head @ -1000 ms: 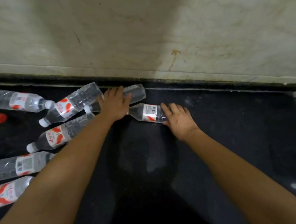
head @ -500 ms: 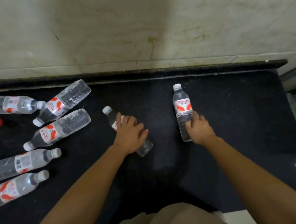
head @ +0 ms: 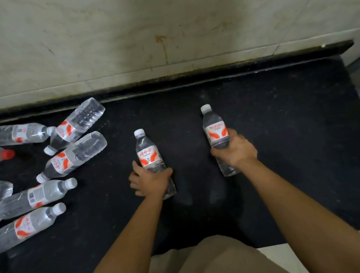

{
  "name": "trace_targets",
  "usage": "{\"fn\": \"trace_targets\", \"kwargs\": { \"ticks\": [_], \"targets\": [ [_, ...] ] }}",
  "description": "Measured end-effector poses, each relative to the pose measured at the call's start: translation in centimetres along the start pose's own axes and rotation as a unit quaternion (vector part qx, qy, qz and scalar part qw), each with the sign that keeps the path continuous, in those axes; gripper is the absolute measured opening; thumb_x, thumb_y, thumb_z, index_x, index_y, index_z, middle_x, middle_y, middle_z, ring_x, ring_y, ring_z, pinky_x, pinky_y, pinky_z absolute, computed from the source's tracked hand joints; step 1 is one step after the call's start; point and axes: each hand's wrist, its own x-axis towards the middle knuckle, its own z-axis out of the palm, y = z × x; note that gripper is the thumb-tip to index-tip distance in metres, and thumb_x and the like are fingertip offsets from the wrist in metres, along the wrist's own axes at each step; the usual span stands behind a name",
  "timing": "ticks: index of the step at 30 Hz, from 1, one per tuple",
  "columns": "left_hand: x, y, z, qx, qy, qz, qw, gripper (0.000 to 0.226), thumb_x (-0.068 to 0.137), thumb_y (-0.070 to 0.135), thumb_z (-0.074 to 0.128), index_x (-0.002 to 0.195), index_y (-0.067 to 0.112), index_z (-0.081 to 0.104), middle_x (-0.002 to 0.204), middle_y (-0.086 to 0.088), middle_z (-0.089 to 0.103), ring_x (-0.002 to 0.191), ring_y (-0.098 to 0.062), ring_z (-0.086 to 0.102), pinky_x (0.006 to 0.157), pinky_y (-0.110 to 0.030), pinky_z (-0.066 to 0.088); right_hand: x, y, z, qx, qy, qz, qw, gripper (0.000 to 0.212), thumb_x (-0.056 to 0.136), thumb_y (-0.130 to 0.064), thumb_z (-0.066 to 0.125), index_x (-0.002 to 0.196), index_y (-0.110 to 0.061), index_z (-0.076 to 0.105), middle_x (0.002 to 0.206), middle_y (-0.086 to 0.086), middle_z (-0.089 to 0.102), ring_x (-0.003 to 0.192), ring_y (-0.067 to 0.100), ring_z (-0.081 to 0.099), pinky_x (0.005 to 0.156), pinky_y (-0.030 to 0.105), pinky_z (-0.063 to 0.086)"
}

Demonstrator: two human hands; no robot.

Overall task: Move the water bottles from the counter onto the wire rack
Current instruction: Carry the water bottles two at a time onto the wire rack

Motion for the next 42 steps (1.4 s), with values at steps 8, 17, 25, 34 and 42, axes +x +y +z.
{"fn": "trace_targets", "kwargs": {
  "ticks": [8, 17, 25, 34, 42],
  "targets": [
    [1.0, -0.9, 1.5, -0.044, 0.07, 0.07, 0.994, 0.077, 0.086, 0.063, 0.063, 0.14, 0.011, 0.045, 0.134, -0.021, 0.049, 0.128, -0.039, 0.042, 0.109, -0.054, 0.036, -0.3, 0.1, 1.6, -0.03, 0.012, 0.026, 0.999, 0.085, 0.075, -0.049, 0.077, 0.139, -0.016, 0.031, 0.137, 0.013, 0.044, 0.125, 0.034, 0.05, 0.093, 0.046, 0.048],
    [0.9, 1.1, 0.1, -0.058, -0.012, 0.049, 0.997, 0.069, 0.075, 0.035, 0.081, 0.128, 0.012, 0.044, 0.124, -0.015, 0.052, 0.109, -0.035, 0.056, 0.091, -0.046, 0.051, -1.4, 0.8, -1.0, 0.203, -0.001, 0.099, 0.974, 0.055, 0.067, -0.038, 0.08, 0.118, -0.033, 0.06, 0.11, -0.002, 0.07, 0.102, 0.023, 0.067, 0.091, 0.037, 0.056],
    [-5.2, 9.4, 3.7, -0.09, -0.135, 0.248, 0.955, 0.06, 0.073, 0.027, 0.082, 0.122, 0.012, 0.049, 0.119, -0.008, 0.055, 0.095, -0.022, 0.061, 0.079, -0.037, 0.051, -7.5, 7.8, -5.0, 0.423, 0.064, 0.154, 0.891, 0.072, 0.052, -0.049, 0.084, 0.114, -0.024, 0.057, 0.099, -0.002, 0.074, 0.087, 0.019, 0.074, 0.083, 0.045, 0.062],
    [-22.8, 15.2, 10.1, -0.065, -0.263, 0.454, 0.849, 0.069, 0.068, 0.021, 0.086, 0.127, 0.019, 0.05, 0.117, -0.002, 0.056, 0.094, -0.011, 0.061, 0.075, -0.026, 0.049, -16.0, 20.1, -12.7, 0.483, 0.3, 0.162, 0.806, 0.068, 0.052, -0.044, 0.092, 0.11, -0.036, 0.057, 0.098, -0.01, 0.072, 0.086, 0.012, 0.071, 0.084, 0.04, 0.06],
    [-42.0, 13.5, 18.0, -0.097, -0.287, 0.501, 0.811, 0.061, 0.072, 0.013, 0.085, 0.119, 0.028, 0.049, 0.101, 0.019, 0.061, 0.091, 0.003, 0.061, 0.08, -0.027, 0.049, -22.4, 37.2, -20.5, 0.491, 0.359, 0.108, 0.786, 0.024, 0.067, -0.027, 0.086, 0.086, -0.022, 0.073, 0.08, -0.009, 0.075, 0.077, 0.012, 0.071, 0.07, 0.032, 0.057]
  ]
}}
